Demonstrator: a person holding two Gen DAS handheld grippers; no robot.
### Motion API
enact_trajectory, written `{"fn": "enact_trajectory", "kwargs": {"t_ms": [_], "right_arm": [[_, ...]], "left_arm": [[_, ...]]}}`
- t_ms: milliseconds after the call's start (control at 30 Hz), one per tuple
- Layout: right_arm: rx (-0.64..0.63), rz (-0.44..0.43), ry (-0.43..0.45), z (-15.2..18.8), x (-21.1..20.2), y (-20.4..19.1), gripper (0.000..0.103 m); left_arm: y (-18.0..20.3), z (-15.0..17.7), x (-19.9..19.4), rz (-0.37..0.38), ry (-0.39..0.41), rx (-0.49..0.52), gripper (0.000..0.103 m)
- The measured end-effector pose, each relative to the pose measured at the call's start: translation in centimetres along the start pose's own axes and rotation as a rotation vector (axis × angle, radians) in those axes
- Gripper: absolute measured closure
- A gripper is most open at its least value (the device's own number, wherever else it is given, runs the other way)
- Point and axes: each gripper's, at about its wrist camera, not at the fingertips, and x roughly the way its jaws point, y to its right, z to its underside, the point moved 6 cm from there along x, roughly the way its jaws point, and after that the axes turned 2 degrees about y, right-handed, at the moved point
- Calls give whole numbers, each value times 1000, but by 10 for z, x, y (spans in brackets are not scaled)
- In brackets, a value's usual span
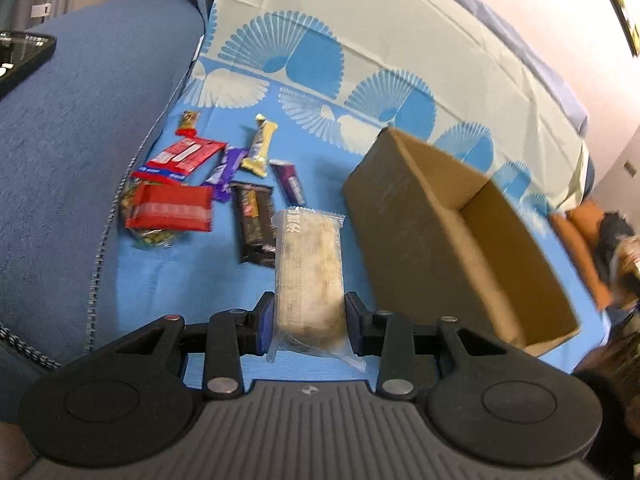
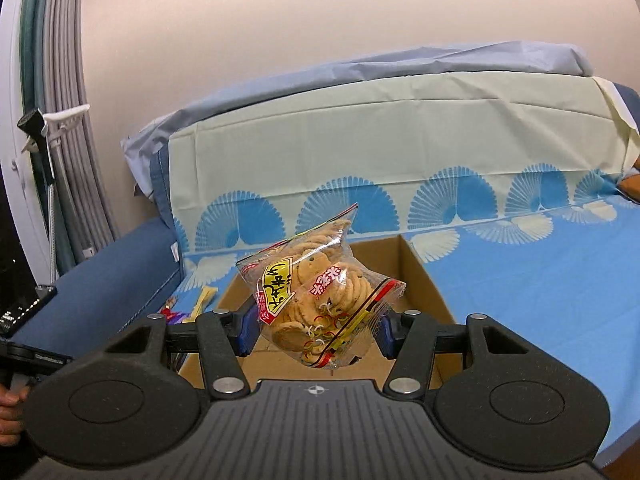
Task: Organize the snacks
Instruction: 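Lift both held bags and carry them over the cardboard box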
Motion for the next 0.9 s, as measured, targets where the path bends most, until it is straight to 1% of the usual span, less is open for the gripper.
{"fn": "enact_trajectory", "kwargs": {"t_ms": [133, 233, 333, 400, 500, 567, 667, 900], "right_arm": [[27, 3, 23, -6, 10, 20, 46], [81, 14, 54, -7, 15, 36, 46], [146, 25, 60, -5, 20, 48, 46], [152, 6, 47, -3, 24, 47, 46], [128, -15, 28, -2, 30, 42, 46], [115, -26, 21, -2, 33, 38, 46], [111, -35, 25, -3, 33, 37, 46], [132, -30, 15, -4, 32, 41, 46]], "left_arm": [[36, -15, -8, 39, 14, 25, 63], [65, -26, -9, 73, 21, 45, 63], [96, -39, -6, 104, 27, 56, 63], [117, -46, -2, 126, 34, 60, 63], [149, -54, 6, 161, 40, 79, 63], [169, -56, 13, 183, 34, 93, 63], [195, -56, 24, 198, 28, 122, 63], [226, -56, 44, 200, 7, 152, 63]]}}
